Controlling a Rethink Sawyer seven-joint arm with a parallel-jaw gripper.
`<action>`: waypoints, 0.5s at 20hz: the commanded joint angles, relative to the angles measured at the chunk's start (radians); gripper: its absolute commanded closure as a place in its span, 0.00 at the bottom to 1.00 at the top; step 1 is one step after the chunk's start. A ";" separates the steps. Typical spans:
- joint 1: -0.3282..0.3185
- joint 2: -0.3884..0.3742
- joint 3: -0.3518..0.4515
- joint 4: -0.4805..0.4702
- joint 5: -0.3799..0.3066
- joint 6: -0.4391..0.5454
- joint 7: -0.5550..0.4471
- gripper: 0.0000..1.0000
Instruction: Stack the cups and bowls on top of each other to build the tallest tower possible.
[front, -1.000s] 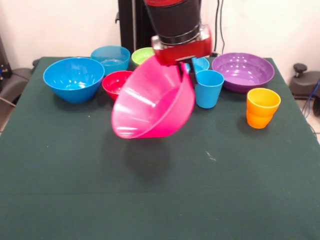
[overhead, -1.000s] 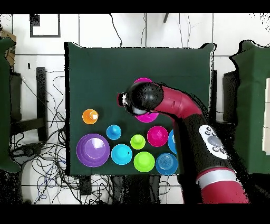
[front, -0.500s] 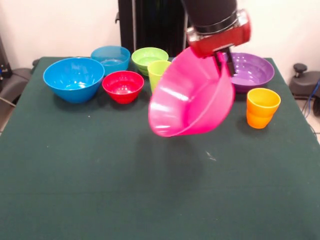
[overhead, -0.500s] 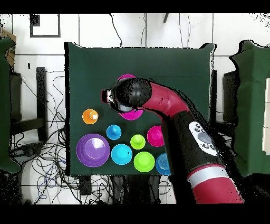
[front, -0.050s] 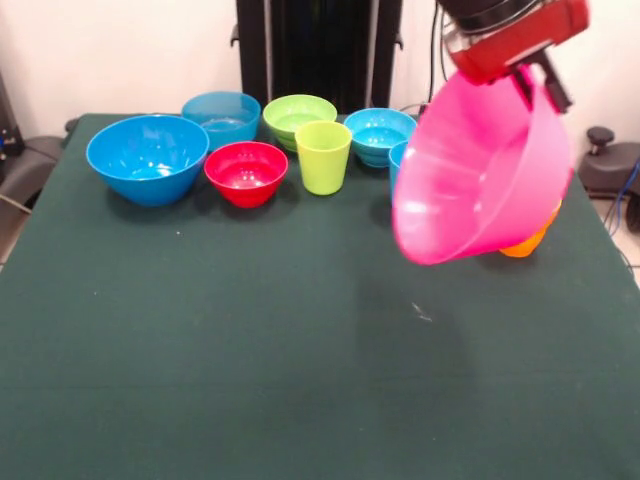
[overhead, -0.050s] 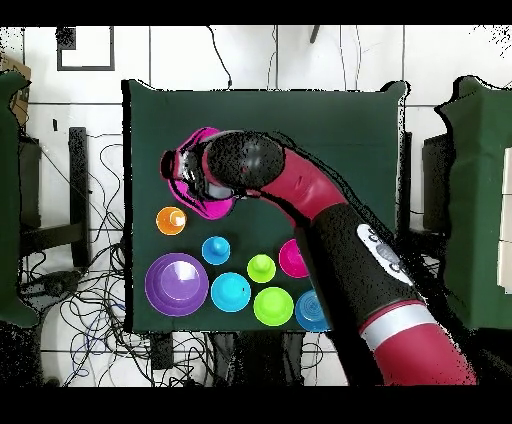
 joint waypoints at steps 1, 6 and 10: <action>-0.088 0.094 0.195 0.099 0.096 0.025 -0.034 1.00; -0.165 0.228 0.260 0.111 0.059 0.019 -0.112 1.00; -0.226 0.294 0.333 0.134 0.037 0.049 -0.132 1.00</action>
